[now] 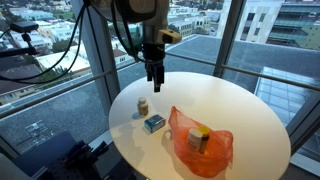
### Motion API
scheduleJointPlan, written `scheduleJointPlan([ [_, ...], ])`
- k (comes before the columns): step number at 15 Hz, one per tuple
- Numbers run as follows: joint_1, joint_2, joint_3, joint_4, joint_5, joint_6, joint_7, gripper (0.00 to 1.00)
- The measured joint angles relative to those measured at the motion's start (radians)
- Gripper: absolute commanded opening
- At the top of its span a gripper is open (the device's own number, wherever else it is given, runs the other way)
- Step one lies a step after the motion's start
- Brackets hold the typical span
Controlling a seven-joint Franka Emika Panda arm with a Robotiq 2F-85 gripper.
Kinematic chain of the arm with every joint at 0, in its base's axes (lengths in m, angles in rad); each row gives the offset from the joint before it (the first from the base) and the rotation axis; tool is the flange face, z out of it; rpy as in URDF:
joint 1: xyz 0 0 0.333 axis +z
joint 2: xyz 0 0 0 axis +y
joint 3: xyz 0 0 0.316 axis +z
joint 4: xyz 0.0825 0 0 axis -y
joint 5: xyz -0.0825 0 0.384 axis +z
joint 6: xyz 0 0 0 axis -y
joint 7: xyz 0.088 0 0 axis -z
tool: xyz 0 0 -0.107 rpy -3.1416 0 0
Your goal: Move the lotion bottle from the plastic to the table
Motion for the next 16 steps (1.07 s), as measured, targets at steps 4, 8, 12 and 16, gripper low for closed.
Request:
scheduleJointPlan([
  [4, -0.013, 0.046, -0.04, 0.041, -0.039, -0.004, -0.074, 1.0],
  [8, -0.021, 0.08, -0.065, 0.075, -0.057, -0.004, -0.114, 1.0],
  [12, -0.021, 0.085, -0.067, 0.081, -0.057, -0.004, -0.114, 1.0],
  [16, -0.021, 0.086, -0.068, 0.081, -0.057, -0.003, -0.114, 1.0],
])
